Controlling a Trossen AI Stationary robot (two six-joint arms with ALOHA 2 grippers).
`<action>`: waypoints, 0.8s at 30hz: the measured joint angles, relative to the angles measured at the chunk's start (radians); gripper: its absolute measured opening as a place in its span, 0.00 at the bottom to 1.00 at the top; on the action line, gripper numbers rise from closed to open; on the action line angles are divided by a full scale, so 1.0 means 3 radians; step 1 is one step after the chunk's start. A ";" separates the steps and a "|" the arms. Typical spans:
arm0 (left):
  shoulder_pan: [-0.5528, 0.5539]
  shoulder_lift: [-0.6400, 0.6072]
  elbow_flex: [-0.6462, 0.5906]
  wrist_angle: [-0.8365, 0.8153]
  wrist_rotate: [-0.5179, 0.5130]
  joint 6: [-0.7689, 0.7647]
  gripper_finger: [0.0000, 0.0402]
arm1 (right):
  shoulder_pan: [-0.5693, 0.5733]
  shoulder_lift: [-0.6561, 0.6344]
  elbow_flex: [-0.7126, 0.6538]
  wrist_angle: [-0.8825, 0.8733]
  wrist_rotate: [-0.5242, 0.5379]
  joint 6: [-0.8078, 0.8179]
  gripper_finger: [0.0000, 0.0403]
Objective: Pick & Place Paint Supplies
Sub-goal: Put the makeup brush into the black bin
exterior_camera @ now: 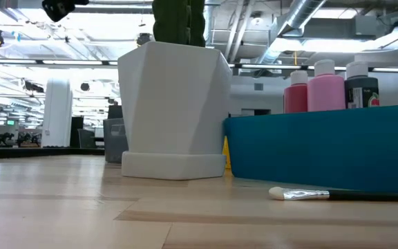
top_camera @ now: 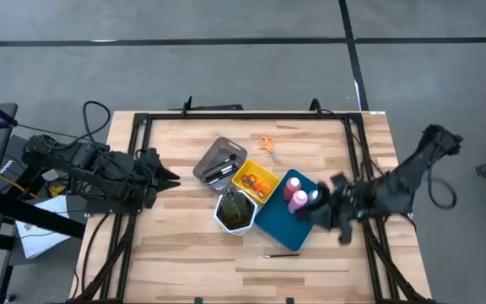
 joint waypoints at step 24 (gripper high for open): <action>0.0002 -0.0001 0.0000 0.0004 -0.0286 0.0235 0.23 | 0.0791 0.2990 0.3056 -0.1303 0.0458 0.1914 0.17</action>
